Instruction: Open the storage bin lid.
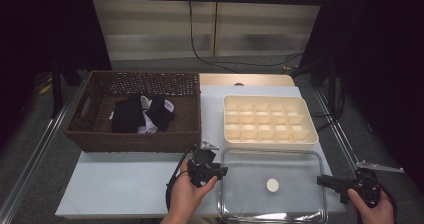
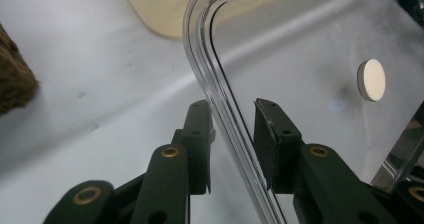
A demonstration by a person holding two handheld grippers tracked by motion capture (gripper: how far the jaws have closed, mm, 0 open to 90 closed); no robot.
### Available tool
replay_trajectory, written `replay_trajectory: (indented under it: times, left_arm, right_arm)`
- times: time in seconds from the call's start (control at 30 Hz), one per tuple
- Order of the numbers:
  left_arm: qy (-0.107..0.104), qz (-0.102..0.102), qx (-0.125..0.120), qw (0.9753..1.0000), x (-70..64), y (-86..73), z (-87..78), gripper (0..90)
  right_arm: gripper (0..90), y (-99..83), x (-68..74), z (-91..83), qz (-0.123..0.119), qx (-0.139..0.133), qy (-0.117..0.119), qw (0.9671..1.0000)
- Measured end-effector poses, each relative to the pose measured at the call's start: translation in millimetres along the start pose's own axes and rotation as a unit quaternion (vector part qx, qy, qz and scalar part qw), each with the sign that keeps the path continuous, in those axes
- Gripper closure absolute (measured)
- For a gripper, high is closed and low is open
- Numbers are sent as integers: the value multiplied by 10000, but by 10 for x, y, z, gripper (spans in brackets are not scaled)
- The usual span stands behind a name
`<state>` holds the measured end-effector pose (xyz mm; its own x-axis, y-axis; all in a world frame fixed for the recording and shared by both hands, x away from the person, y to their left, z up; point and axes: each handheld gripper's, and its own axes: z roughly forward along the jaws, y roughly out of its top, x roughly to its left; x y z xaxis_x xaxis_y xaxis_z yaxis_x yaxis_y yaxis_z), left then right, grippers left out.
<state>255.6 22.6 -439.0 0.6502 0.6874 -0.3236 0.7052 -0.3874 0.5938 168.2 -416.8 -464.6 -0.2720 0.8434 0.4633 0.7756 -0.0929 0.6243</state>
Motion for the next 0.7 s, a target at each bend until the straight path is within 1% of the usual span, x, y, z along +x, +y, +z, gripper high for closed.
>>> replay_trajectory:
  times: [0.07, 0.13, 0.2, 0.23, 0.27, 0.33, 0.4, 0.47, 0.53, 0.57, 0.6, 0.7]
  left_arm:
    - [-27, -117, 79, 9999, 35, 9, 33, 687]
    - [-64, -216, 107, 9997, 77, 24, 61, 684]
    - [-93, -266, 153, 9995, 110, 43, 67, 685]
    - [-93, -266, 153, 9995, 110, 43, 67, 685]
    - [-86, -322, 156, 9993, 132, 59, 77, 685]
    - [-73, -342, 155, 9993, 144, 68, 82, 682]
    - [-70, -436, 149, 9989, 187, 102, 100, 681]
    - [-72, -452, 156, 9988, 200, 110, 107, 675]
    - [-44, -582, 152, 9982, 240, 123, 152, 669]
    - [-44, -582, 152, 9982, 240, 123, 152, 667]
    - [-36, -637, 141, 9979, 259, 124, 174, 665]
    - [-77, -666, 124, 9977, 284, 127, 190, 664]
  right_arm:
    - [674, 9, -11, 22, 51, 26, -14, 10000]
    - [674, 44, -19, 54, 43, 41, -30, 10000]
    - [676, 87, -32, 90, 145, 75, -34, 9999]
    - [677, 105, -38, 108, 134, 49, -27, 9999]
    - [677, 127, -42, 122, 168, 65, -26, 9998]
    - [679, 162, -52, 148, 232, 88, -19, 9997]
    - [680, 203, -53, 171, 225, 133, -42, 9996]
    - [680, 236, -51, 191, 204, 166, -65, 9996]
    - [684, 265, -61, 213, 210, 156, -82, 9996]
    - [684, 265, -61, 213, 210, 156, -82, 9996]
    - [684, 289, -84, 252, 277, 211, -90, 9994]
    - [684, 320, -113, 291, 276, 172, -136, 9994]
